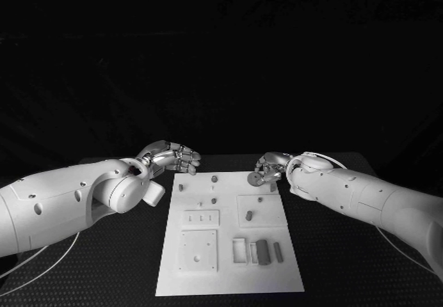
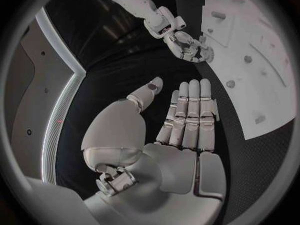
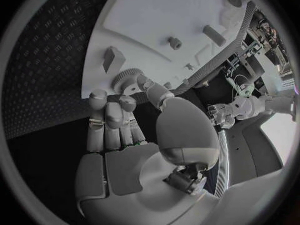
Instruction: Assemble the parts on the task board
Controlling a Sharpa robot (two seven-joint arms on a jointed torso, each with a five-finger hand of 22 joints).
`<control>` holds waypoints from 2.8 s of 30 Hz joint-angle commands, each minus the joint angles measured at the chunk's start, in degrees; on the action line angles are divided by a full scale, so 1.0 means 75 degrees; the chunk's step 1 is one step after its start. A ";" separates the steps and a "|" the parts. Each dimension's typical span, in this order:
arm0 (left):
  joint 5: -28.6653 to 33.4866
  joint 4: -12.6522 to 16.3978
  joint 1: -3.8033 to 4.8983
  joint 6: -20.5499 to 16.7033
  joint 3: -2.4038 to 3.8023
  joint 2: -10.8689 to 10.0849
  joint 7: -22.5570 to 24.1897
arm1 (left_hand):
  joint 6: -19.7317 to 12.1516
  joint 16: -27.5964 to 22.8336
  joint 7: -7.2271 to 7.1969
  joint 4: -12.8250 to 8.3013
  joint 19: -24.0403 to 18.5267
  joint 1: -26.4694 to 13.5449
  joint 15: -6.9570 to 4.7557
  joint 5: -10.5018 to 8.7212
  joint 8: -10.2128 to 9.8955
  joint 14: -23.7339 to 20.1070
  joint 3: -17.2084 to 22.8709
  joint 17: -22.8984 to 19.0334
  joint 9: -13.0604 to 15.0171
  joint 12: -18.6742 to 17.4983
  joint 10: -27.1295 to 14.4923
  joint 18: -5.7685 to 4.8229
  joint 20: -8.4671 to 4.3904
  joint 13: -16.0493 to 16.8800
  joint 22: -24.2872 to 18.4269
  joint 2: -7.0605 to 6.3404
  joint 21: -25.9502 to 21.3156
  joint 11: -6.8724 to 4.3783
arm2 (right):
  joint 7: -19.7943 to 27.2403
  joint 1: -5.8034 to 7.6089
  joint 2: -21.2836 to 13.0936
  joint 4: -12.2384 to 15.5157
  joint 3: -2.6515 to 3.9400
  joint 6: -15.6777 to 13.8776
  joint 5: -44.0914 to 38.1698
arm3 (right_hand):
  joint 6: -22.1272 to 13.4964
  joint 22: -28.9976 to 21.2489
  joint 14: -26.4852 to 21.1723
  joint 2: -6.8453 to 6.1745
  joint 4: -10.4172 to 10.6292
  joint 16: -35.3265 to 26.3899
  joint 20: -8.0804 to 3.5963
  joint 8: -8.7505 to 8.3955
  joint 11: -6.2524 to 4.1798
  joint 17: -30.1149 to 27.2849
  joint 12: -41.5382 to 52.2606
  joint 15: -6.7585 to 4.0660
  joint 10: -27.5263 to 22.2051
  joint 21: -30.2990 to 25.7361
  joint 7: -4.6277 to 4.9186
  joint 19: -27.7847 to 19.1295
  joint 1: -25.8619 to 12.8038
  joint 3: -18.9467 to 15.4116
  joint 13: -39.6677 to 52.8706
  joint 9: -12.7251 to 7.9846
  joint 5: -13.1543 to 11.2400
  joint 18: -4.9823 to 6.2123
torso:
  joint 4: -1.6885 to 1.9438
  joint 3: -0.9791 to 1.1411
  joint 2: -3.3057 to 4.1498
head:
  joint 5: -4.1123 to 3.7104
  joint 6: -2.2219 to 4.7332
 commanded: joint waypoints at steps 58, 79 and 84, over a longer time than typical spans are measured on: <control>-0.0115 0.0185 0.0015 0.0067 0.0007 -0.0154 -0.0046 | -0.0052 -0.0069 -0.0021 0.0001 -0.0001 -0.0043 0.0014 -0.0041 -0.0041 0.0025 -0.0049 0.0054 0.0018 -0.0040 -0.0060 0.0039 0.0001 0.0044 0.0029 0.0023 -0.0070 -0.0004 | -0.0420 -0.0460 0.0111 0.0052 -0.0228 0.0150 -0.1207 | 0.0402 0.0147 0.0010 0.0257 -0.0191 0.0025 -0.0039 0.0174 0.0196 0.0007 0.0352 -0.0030 -0.0531 0.0109 0.0077 -0.0038 0.0111 0.0095 -0.0411 -0.0006 0.0004 0.0291 | -0.0009 0.0026 -0.0004 | 0.0015 -0.0221; -0.0132 0.0187 0.0016 0.0028 0.0007 -0.0180 -0.0053 | -0.0050 -0.0079 -0.0022 0.0011 -0.0001 -0.0051 0.0014 -0.0041 -0.0040 0.0026 -0.0050 0.0063 0.0022 -0.0043 -0.0062 0.0039 0.0001 0.0052 0.0034 0.0028 -0.0075 -0.0004 | -0.0641 -0.0359 0.0025 0.0352 -0.0221 -0.0681 -0.1470 | 0.1096 0.0155 0.0093 0.0839 -0.0176 0.0035 -0.0064 0.0508 -0.0042 0.0010 0.0512 -0.0251 -0.0455 0.0208 -0.0179 -0.0006 -0.0102 -0.0030 -0.0661 0.0138 0.0005 0.0291 | -0.0005 0.0017 -0.0006 | -0.0003 -0.0180; -0.0148 0.0202 0.0018 0.0015 0.0007 -0.0193 -0.0036 | -0.0045 -0.0086 -0.0025 0.0006 -0.0002 -0.0034 0.0014 -0.0040 -0.0036 0.0026 -0.0040 0.0069 0.0025 -0.0046 -0.0064 0.0041 -0.0001 0.0058 0.0036 0.0043 -0.0080 -0.0004 | -0.0768 -0.0244 0.0018 0.0523 -0.0218 -0.0924 -0.1740 | 0.1098 0.0146 0.0102 0.0735 -0.0153 0.0013 -0.0068 0.0490 -0.0050 -0.0001 0.0501 -0.0262 -0.0453 0.0201 -0.0185 -0.0001 -0.0199 -0.0049 -0.0703 0.0129 0.0007 0.0291 | -0.0006 0.0017 -0.0007 | 0.0023 -0.0160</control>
